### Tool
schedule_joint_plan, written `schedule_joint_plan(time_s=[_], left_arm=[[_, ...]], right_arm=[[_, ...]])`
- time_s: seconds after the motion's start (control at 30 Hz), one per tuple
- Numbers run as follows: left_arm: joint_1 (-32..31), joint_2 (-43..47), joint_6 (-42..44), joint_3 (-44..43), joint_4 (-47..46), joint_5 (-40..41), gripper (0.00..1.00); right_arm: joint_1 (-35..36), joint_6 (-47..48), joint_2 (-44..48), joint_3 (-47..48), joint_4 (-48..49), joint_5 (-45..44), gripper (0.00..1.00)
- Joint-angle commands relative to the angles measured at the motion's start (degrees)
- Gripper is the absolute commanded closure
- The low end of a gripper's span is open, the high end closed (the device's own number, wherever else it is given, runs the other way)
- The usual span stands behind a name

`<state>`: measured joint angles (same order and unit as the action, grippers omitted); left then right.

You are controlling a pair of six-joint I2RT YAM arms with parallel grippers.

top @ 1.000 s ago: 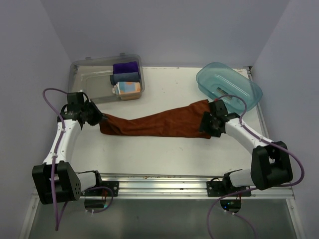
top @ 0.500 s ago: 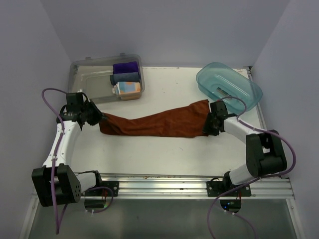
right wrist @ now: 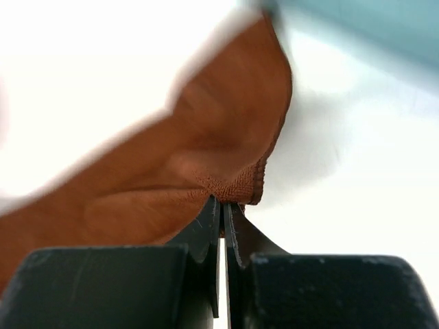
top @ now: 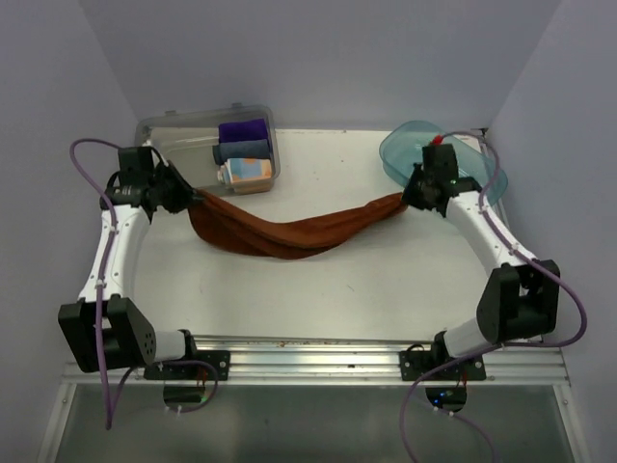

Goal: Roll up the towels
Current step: Flatten the towel

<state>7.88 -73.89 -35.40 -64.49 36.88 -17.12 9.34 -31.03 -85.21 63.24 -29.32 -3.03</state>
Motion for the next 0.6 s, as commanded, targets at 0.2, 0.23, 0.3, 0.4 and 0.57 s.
schedule_joint_plan(time_s=[0.2,0.23,0.3,0.4,0.57], left_arm=[[3.4,-3.2,-0.6,-27.4,3.0,-4.6,1.00],[3.6,-2.5,-0.5,-27.1,3.2,-4.9,1.00],[4.3,0.8,0.2,-23.8,3.5,-4.8,1.00],[4.6,6.2,1.6,-16.1,3.7,-4.1,1.00],[4.9,14.2,2.6,1.6,5.3,-0.8,1.00]], right_arm=[[-2.4,2.8,4.6,31.7,-9.8,0.7,1.00],[-2.5,2.9,5.8,30.9,-9.8,0.8,1.00],[-2.5,2.9,8.9,25.9,-9.5,0.3,1.00],[-2.6,2.5,15.8,15.8,-9.1,-1.1,1.00],[-2.7,-0.2,28.7,-2.6,-10.0,-2.9,1.00]])
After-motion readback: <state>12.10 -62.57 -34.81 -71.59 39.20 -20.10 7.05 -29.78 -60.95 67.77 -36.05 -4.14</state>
